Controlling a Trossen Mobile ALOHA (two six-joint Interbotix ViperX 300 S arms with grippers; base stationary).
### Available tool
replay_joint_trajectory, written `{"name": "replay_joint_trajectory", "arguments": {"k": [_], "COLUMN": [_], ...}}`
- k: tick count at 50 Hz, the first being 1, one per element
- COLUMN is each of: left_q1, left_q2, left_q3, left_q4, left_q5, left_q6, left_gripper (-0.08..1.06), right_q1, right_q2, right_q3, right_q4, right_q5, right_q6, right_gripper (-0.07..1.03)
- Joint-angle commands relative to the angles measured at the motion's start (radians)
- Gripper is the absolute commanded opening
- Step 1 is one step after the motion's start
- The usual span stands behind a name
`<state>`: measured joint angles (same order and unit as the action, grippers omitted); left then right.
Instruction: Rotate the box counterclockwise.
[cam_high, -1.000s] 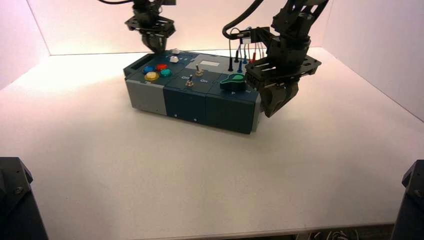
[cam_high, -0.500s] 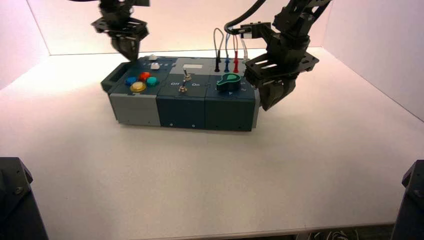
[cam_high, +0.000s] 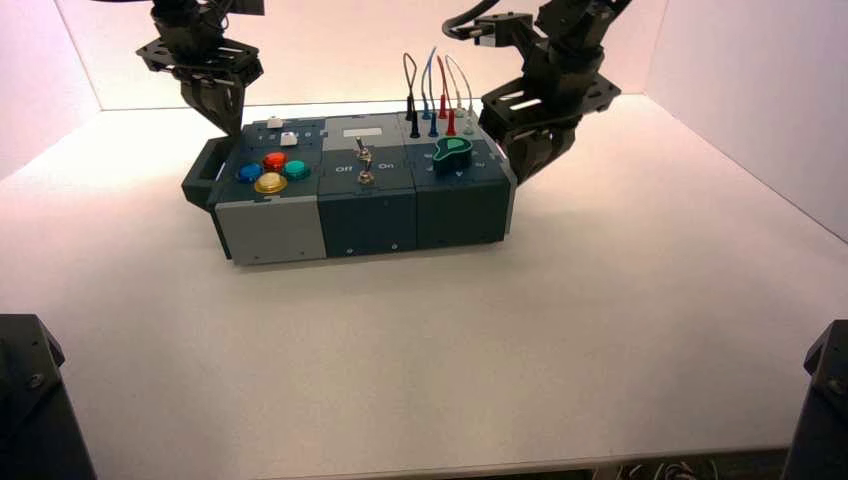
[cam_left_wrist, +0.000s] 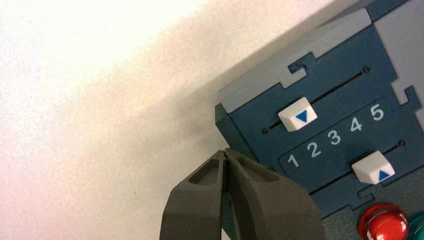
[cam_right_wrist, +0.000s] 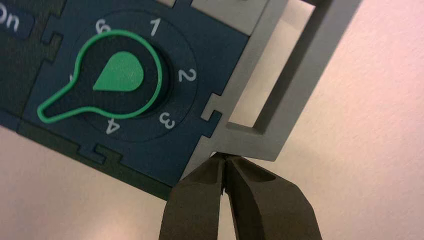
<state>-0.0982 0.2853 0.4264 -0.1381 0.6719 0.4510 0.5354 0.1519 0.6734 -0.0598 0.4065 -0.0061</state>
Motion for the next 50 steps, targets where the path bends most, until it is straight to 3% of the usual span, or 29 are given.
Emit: {"name": "replay_joint_trajectory", "arguments": {"k": [1,14,30,50], "left_q1": [-0.043,-0.048,-0.048,-0.048], "left_q2": [-0.032,-0.074,-0.115,-0.129], "left_q3": [0.037,0.08,0.118,0.138], "left_q4": [-0.02,-0.026,-0.028,-0.025], "left_q5": [0.012,0.011,0.012,0.005], "left_q6": [-0.002,-0.003,-0.003,-0.005], "left_gripper": [-0.03,-0.03,-0.03,-0.03], "right_q1": [0.011,-0.055,-0.074,-0.118], "right_q2": [-0.003,0.046,0.078,0.011], "right_q3": [-0.126,-0.213,-0.225,-0.232], "right_q4": [-0.021,-0.046,-0.058,-0.129], "right_q5": [-0.081,-0.089,-0.089,0.035], "right_q6": [-0.002,-0.008,-0.012,0.003], "right_gripper": [-0.02,-0.02,-0.02,-0.02]}}
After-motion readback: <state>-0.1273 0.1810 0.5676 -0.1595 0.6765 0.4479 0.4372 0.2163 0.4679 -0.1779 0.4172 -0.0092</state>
